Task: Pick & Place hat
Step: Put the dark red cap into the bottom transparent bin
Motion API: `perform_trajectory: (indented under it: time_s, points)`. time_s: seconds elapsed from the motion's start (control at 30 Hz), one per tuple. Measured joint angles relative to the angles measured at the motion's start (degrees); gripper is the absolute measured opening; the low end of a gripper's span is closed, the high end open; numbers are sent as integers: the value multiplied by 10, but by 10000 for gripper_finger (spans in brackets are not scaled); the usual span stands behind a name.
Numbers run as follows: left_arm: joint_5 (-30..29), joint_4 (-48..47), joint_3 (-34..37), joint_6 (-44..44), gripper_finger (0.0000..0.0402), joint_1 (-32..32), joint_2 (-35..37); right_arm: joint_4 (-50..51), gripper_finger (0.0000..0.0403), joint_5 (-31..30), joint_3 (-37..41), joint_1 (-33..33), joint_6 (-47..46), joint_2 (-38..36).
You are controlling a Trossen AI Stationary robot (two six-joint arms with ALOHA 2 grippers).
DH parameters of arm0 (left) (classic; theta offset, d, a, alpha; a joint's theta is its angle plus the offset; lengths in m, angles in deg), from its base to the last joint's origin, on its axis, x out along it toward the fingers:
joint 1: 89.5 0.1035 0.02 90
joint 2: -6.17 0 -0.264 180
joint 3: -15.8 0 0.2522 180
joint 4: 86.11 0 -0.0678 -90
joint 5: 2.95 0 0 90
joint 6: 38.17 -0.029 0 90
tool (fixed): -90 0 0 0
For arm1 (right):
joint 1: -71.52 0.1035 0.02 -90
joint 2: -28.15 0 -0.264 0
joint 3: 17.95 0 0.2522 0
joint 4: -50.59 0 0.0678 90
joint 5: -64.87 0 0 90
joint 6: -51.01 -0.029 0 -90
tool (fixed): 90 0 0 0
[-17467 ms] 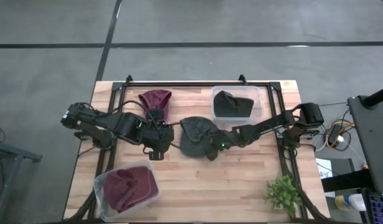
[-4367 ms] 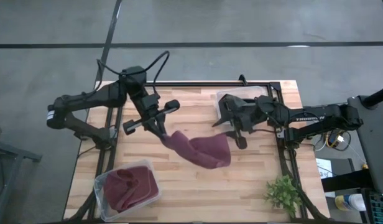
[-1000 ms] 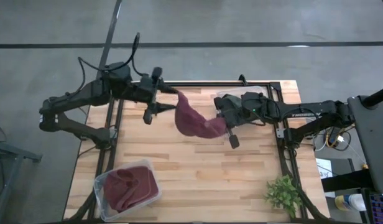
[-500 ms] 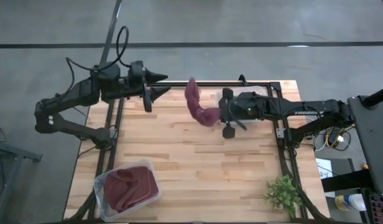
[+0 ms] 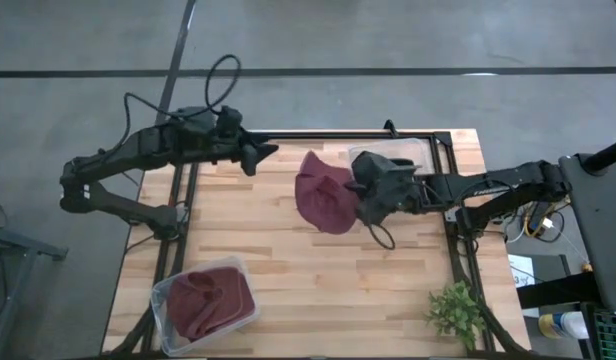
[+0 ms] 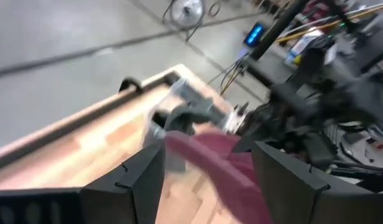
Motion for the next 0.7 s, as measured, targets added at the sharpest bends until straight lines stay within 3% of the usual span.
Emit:
perform_trajectory:
  time_s: [0.3,0.4,0.57,0.7]
  points:
    - [37,-4,-1,105,232,4,-48,-13,8,-72,3,68,173,27]
    - [62,-8,-1,128,232,4,-65,-43,10,-118,5,88,217,60]
    - [66,-43,-1,147,232,4,-87,-148,11,-243,7,103,277,127]
    - [55,-74,-1,153,232,8,-102,-162,11,-260,7,104,316,158]
